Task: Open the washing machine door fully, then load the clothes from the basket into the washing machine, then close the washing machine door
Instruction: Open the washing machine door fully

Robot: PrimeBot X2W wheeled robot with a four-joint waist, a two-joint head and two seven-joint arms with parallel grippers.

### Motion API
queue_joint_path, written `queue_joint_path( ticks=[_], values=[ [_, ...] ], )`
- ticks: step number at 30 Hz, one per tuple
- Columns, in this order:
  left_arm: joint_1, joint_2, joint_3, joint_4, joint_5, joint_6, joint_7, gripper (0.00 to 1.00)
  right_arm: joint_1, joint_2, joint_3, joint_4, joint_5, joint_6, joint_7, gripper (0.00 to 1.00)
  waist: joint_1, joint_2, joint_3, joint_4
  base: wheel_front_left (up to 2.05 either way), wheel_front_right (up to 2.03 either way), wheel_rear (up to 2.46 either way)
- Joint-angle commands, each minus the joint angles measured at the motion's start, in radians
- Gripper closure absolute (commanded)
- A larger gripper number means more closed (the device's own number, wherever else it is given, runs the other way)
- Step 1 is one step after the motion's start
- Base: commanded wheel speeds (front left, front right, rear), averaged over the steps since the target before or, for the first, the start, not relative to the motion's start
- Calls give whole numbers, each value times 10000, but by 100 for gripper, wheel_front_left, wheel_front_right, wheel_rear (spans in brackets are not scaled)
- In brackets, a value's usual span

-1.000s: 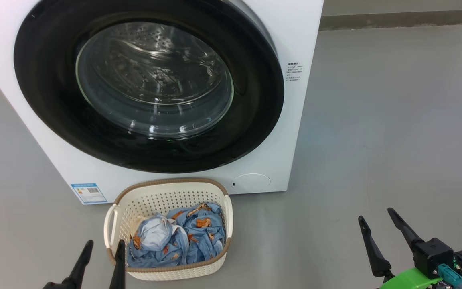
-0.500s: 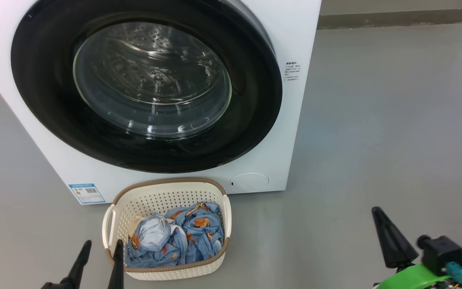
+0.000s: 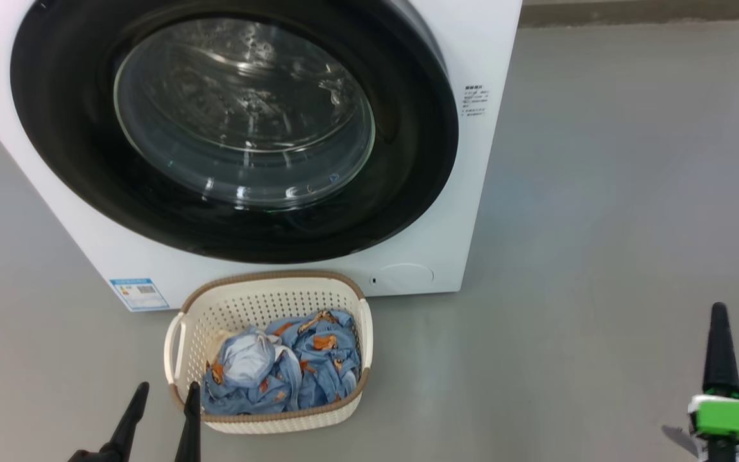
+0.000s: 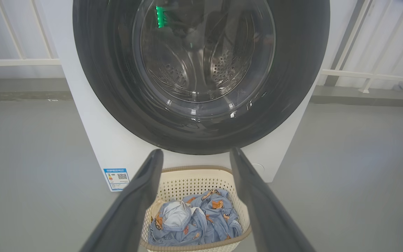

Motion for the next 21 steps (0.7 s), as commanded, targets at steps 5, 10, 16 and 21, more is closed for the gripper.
queue_joint_path(
  ticks=[5,10,16,21],
  values=[
    [-451,87,235,-454,137,-16,-65,0,-784,-677,-335,-315,4626,16,587,100,0,0,636,174,0,0,0],
    [-735,87,222,-689,157,-16,-65,0,-1499,-928,-2256,137,7425,16,2196,100,0,0,1409,377,0,0,0],
    [-989,87,609,-943,-4,-16,-65,0,-2649,-924,-4283,890,8841,16,3744,100,0,0,2176,582,0,0,0],
    [-1143,87,766,-1169,-94,-16,-65,0,-3998,-1220,-5661,1946,9312,16,5535,100,0,0,2865,873,0,0,0]
  ],
)
